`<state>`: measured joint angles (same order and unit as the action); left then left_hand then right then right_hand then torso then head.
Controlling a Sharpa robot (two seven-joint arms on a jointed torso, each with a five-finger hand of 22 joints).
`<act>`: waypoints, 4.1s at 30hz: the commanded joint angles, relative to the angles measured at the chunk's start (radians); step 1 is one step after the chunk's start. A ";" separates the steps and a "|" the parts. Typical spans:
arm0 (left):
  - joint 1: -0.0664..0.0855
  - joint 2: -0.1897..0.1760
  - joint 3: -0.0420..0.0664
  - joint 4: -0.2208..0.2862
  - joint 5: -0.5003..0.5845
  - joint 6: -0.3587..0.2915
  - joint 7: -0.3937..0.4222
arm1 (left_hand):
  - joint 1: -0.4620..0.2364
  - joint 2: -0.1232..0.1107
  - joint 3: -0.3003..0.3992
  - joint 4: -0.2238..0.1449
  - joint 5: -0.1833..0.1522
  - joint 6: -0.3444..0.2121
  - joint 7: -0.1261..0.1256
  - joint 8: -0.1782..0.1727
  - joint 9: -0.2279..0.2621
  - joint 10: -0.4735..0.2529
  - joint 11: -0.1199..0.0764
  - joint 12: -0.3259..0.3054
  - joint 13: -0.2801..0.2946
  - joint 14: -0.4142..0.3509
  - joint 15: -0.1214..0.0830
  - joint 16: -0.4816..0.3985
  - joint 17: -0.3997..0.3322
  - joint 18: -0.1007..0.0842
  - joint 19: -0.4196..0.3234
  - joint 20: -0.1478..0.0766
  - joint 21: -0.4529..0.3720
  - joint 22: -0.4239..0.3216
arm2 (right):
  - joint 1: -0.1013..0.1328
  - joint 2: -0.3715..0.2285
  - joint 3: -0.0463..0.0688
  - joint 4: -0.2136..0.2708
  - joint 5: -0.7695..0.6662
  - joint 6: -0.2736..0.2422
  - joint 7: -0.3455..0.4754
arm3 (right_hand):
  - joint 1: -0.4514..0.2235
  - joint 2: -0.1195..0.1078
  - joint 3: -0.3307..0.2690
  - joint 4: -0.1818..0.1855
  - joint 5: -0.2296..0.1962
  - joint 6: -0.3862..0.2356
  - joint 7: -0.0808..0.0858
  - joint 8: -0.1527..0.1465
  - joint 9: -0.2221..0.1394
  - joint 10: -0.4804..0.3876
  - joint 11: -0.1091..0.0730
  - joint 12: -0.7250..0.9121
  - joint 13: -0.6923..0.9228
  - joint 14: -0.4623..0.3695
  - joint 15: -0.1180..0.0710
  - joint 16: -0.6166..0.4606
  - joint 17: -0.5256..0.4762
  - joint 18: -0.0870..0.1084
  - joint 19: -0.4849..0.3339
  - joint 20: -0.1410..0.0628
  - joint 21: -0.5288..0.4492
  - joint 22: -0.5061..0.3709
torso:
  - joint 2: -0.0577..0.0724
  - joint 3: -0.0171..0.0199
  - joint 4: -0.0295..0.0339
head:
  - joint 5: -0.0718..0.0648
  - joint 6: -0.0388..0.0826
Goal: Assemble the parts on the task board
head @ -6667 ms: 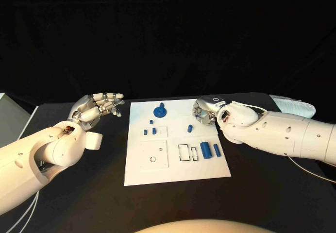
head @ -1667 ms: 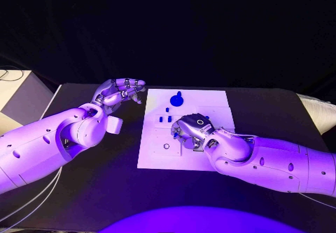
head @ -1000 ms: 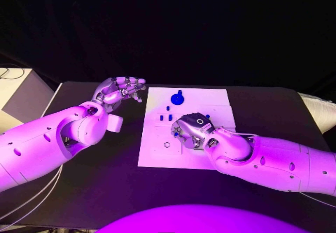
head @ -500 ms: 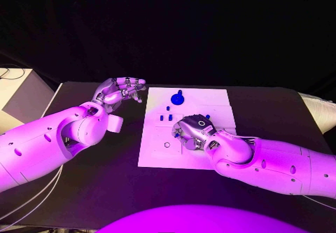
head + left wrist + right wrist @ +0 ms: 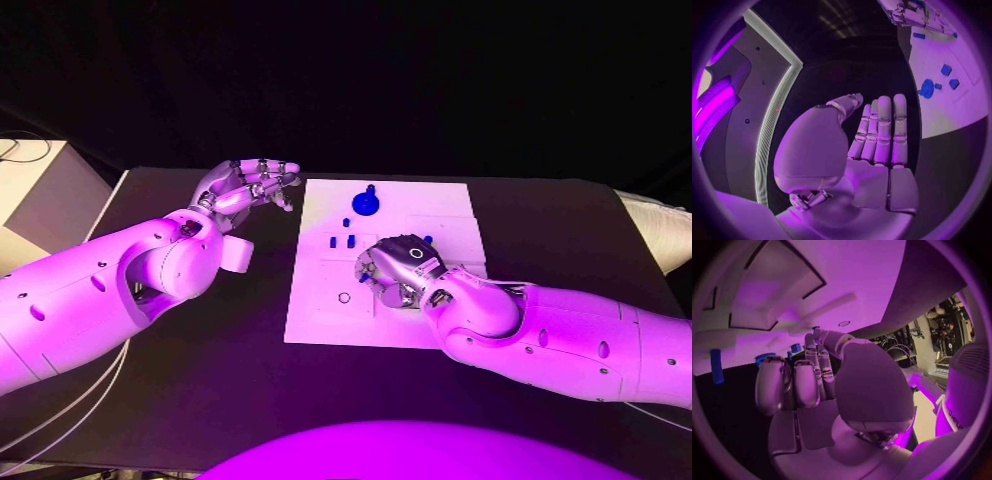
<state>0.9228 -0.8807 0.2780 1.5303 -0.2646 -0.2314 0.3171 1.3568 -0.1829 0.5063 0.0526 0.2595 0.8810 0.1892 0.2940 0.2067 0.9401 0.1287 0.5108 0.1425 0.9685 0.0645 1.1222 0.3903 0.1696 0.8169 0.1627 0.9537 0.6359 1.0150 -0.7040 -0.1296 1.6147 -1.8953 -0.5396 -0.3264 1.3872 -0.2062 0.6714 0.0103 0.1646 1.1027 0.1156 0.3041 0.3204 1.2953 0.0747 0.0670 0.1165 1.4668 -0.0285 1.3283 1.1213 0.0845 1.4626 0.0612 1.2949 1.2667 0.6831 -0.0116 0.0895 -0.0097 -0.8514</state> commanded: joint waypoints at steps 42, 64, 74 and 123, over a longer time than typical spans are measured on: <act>0.000 -0.001 0.001 0.003 0.005 0.004 0.001 | 0.014 0.004 -0.008 0.001 0.003 0.002 0.002 0.007 -0.002 -0.007 -0.002 0.006 -0.002 0.004 -0.005 -0.008 -0.002 0.014 0.008 -0.001 -0.006 -0.003 | 0.000 0.010 0.000 -0.025 0.004 0.044 -0.027 | -0.049 -0.080 -0.041 0.017 -0.014 -0.165 0.014 -0.112 -0.018 -0.241 0.025 0.010 -0.051 -0.013 0.037 -0.054 -0.143 0.028 -0.082 0.042 -0.205 -0.197 | -0.001 0.0002 0.0005 | -0.003 -0.006; -0.003 0.000 0.001 0.001 0.006 0.008 0.002 | 0.014 0.004 -0.008 0.001 0.003 0.002 0.002 0.007 -0.002 -0.007 -0.002 0.006 -0.002 0.004 -0.005 -0.008 -0.002 0.014 0.008 -0.001 -0.006 -0.003 | 0.058 -0.117 0.027 0.061 0.177 0.044 0.012 | -0.043 -0.082 -0.065 0.050 0.023 -0.156 0.027 -0.136 -0.027 -0.203 0.012 0.087 -0.049 0.002 0.026 -0.031 -0.122 0.013 -0.037 0.034 -0.151 -0.133 | -0.002 -0.0003 -0.0024 | -0.027 0.026; -0.004 0.002 0.001 0.000 0.007 0.010 0.001 | 0.016 0.005 -0.009 0.002 0.003 0.002 0.002 0.008 -0.002 -0.007 -0.002 0.006 -0.002 0.004 -0.005 -0.009 -0.003 0.014 0.009 -0.001 -0.007 -0.005 | 0.144 -0.188 0.037 0.037 0.256 0.146 0.072 | -0.066 -0.085 -0.152 0.048 0.050 -0.156 0.013 -0.142 -0.029 -0.212 0.009 0.080 -0.051 0.012 0.025 0.003 -0.083 0.006 -0.022 0.031 -0.117 -0.095 | -0.002 -0.0002 -0.0020 | -0.040 0.042; -0.005 0.002 0.001 -0.005 0.008 0.001 -0.005 | 0.015 0.008 -0.012 0.006 0.003 0.003 0.002 0.009 -0.003 -0.005 -0.002 0.007 -0.003 0.006 -0.005 -0.010 -0.004 0.014 0.012 -0.002 -0.011 -0.007 | 0.157 -0.154 0.033 -0.059 0.155 0.299 0.040 | 0.040 -0.013 -0.088 0.123 -0.038 0.012 -0.004 -0.082 0.002 -0.048 -0.028 0.116 -0.030 0.012 -0.004 0.031 -0.073 -0.009 0.003 0.008 -0.051 -0.011 | -0.001 0.0004 0.0006 | -0.041 0.030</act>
<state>0.9174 -0.8799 0.2778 1.5243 -0.2625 -0.2313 0.3094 1.3621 -0.1776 0.5009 0.0580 0.2595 0.8810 0.1892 0.2986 0.2054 0.9401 0.1287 0.5142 0.1408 0.9685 0.0644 1.1171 0.3877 0.1696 0.8240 0.1628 0.9497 0.6300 1.1738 -0.8583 -0.0968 1.5561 -1.7179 -0.2494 -0.2829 1.4087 -0.2369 0.5760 0.1378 0.1297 1.1082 0.1141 0.2168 0.3187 1.2179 0.0691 0.1758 0.0761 1.4663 -0.0257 1.3555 1.0475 0.0840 1.4611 0.0735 1.2380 1.2529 0.6835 -0.0110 0.0895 -0.0500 -0.8202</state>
